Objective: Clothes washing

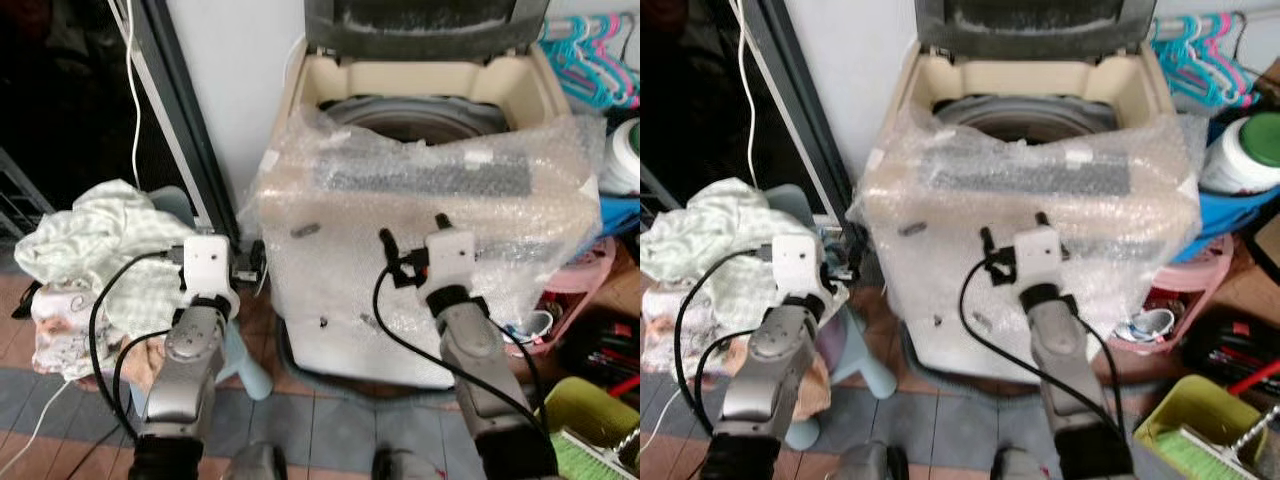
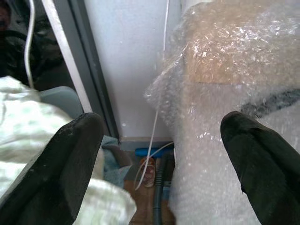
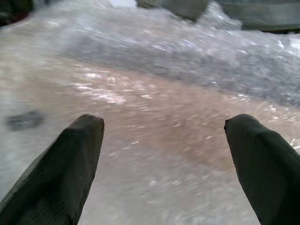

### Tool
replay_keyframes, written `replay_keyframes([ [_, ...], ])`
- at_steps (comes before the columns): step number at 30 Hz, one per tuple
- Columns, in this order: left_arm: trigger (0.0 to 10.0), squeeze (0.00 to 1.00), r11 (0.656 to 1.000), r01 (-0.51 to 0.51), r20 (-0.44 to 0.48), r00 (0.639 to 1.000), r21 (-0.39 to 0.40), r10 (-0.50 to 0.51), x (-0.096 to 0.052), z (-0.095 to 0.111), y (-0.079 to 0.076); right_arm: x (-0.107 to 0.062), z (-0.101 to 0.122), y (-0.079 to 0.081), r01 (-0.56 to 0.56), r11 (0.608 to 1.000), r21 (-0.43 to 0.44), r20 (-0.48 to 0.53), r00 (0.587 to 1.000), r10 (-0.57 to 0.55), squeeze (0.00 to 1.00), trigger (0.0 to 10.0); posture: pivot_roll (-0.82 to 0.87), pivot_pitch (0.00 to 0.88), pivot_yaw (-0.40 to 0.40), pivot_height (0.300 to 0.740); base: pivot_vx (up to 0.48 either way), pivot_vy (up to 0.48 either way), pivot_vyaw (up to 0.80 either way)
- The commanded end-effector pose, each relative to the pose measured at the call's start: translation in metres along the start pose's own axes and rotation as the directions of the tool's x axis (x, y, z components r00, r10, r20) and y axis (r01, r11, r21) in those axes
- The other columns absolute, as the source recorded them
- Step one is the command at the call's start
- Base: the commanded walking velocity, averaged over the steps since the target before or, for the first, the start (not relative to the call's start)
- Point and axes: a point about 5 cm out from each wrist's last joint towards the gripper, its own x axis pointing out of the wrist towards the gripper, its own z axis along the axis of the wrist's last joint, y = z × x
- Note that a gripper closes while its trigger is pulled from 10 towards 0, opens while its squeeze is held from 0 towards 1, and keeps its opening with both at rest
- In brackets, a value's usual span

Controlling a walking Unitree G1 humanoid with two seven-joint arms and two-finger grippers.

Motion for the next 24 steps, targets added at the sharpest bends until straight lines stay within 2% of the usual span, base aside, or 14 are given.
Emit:
replay_keyframes([
  [1, 10.0, 0.00, 1.000, -0.011, -0.009, 1.000, 0.007, 0.011, -0.0005, -0.0016, 0.0024, 0.0004, 0.0001, -0.0012, -0.003, 1.000, -0.001, 0.003, 1.000, 0.003, 0.00, 10.0, -0.03, 0.000, 0.087, 0.740, -0.266, 0.000, 0.00],
  [6, 10.0, 0.00, 1.000, -0.011, -0.001, 1.000, 0.000, 0.011, -0.0005, -0.0006, 0.0025, 0.0002, 0.0008, -0.0008, -0.010, 1.000, -0.001, 0.007, 1.000, 0.010, 0.00, 10.0, -0.03, 0.000, 0.088, 0.740, -0.101, 0.000, 0.00],
  [11, 10.0, 0.00, 0.999, -0.028, -0.006, 1.000, -0.018, 0.028, -0.0007, -0.0009, 0.0040, -0.0001, 0.0019, -0.0004, -0.018, 1.000, -0.004, 0.013, 1.000, 0.018, 0.00, 10.0, -0.03, 0.000, 0.087, 0.740, 0.000, 0.000, 0.79],
  [13, 10.0, 0.00, 0.999, -0.036, -0.009, 0.999, -0.021, 0.035, -0.0008, -0.0010, 0.0047, -0.0001, 0.0018, -0.0008, -0.017, 1.000, -0.002, 0.013, 1.000, 0.017, 0.00, 10.0, -0.03, 0.000, 0.086, 0.740, 0.000, 0.319, 0.58],
  [24, 10.0, 0.00, 0.999, -0.051, -0.011, 0.999, -0.015, 0.051, -0.0004, -0.0002, 0.0062, 0.0001, 0.0008, -0.0013, -0.017, 1.000, 0.017, 0.004, 1.000, 0.017, 0.00, 10.0, -0.03, 0.000, 0.088, 0.740, 0.000, 0.480, 0.00],
])
